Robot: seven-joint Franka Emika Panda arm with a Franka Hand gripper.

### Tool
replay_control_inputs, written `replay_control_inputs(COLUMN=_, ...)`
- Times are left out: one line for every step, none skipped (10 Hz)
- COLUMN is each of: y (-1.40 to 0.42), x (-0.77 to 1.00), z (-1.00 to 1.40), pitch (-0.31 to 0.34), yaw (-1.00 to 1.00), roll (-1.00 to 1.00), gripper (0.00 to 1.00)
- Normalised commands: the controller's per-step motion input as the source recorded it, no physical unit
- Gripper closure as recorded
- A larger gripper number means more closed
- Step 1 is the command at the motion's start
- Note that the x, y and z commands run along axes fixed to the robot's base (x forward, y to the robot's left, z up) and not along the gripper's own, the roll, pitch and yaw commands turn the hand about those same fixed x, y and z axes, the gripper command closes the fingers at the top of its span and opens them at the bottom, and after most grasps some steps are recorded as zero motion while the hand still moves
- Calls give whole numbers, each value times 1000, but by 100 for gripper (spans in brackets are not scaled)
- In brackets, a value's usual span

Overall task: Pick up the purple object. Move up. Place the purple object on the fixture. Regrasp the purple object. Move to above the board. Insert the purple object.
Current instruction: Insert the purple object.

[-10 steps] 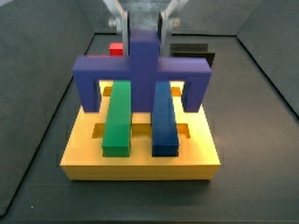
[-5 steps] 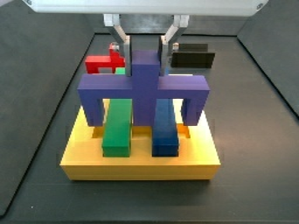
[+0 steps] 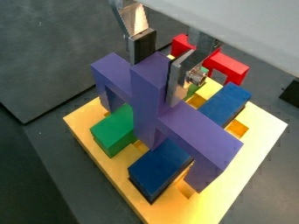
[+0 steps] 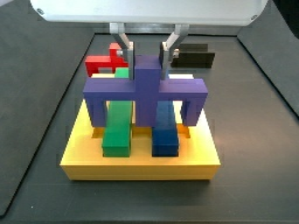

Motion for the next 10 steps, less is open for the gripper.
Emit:
replay_control_inputs(y=-46, x=0, z=37, pitch=0, yaw=0, roll=10, gripper=100)
replay_control_inputs(y=-80, x=0, z=183, pitch=0, yaw=0, roll=104, gripper=100)
replay_control_inputs(y=0, x=-169, z=106, pitch=0, yaw=0, roll=139, gripper=100)
replay_control_inputs(y=0, x=-246, z=60, pitch=-51, yaw=0, roll=127, gripper=100)
replay_control_inputs(y=0, x=-51, z=0, pitch=-44, yaw=0, roll=51, gripper=100)
replay_control_inputs(y=0, x=0, z=-57, pitch=-27, yaw=0, roll=16, gripper=100)
replay_control_inputs(y=0, x=0, z=-160, pitch=-21, yaw=0, roll=0, gripper=100)
replay_control_inputs(y=-40, x=94, z=-163, pitch=0, yaw=0, roll=10, gripper=100)
replay_control_inputs(y=-29, x=120, z=-117, pitch=0, yaw=0, roll=9, gripper=100)
replay_control_inputs(y=0, x=60, z=-51, pitch=0, yaw=0, roll=0, gripper=100)
